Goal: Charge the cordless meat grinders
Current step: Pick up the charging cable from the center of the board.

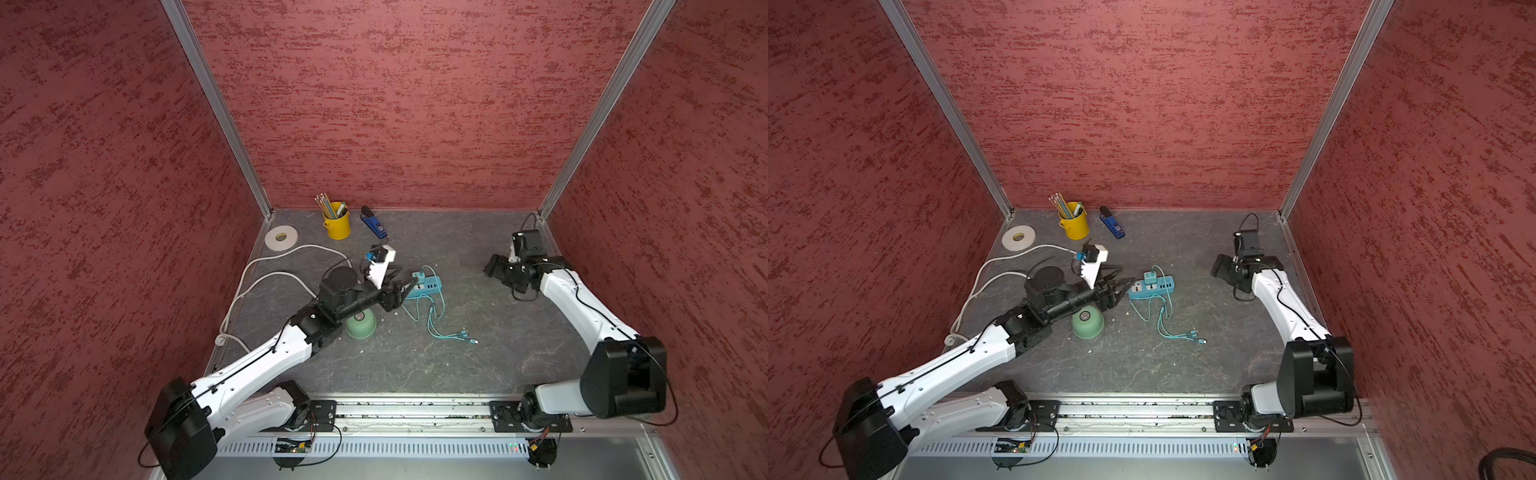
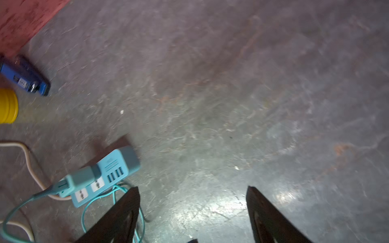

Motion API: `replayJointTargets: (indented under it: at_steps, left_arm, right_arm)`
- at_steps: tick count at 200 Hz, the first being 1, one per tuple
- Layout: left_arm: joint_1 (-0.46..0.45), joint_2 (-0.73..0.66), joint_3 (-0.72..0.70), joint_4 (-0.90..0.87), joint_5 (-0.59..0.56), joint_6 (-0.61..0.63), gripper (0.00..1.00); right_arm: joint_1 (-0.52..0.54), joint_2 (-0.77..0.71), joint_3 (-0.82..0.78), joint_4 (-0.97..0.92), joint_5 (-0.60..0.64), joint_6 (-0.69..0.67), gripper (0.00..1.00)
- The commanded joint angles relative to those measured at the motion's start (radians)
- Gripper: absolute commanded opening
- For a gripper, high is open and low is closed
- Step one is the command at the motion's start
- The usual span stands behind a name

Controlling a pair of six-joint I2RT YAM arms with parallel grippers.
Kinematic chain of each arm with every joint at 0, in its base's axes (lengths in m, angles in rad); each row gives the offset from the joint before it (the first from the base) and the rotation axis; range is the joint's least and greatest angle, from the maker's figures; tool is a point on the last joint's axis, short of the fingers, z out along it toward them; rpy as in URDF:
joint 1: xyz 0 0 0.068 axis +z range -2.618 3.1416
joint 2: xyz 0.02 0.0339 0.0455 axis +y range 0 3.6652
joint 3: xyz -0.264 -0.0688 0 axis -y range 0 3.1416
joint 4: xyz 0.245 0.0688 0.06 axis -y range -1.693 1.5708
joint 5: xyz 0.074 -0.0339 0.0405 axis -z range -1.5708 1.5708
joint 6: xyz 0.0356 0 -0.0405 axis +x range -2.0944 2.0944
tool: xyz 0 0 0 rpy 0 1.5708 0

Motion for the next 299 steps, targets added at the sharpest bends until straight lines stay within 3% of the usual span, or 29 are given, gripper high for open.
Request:
replayJointTargets:
  at_steps: [1,59,133,254,299]
  left_arm:
    - [-0.105,0.098,0.04,-0.089,0.013,0.298,0.62]
    - [-0.276,0.432,0.191,-0.248,0.057,0.487,0.62]
    - [-0.272,0.751,0.409,-0.431,-0.053,0.511,0.62]
    - [-0.225,0.936,0.554,-0.558,0.007,0.59,0.48]
    - [-0.225,0.98,0.583,-0.576,-0.005,0.629,0.35]
  right_arm:
    - [-0.033,-0.059,-0.026,0.12,-0.135,0.057,0.8]
    - [-0.111,-0.261,-0.079,0.181,0.004,0.06,0.8]
    - [-0.111,-0.326,-0.086,0.17,0.046,0.015,0.79]
    - [-0.112,-0.336,-0.099,0.168,0.047,-0.004,0.78]
    - [-0.112,-0.336,-0.099,0.165,0.047,-0.003,0.78]
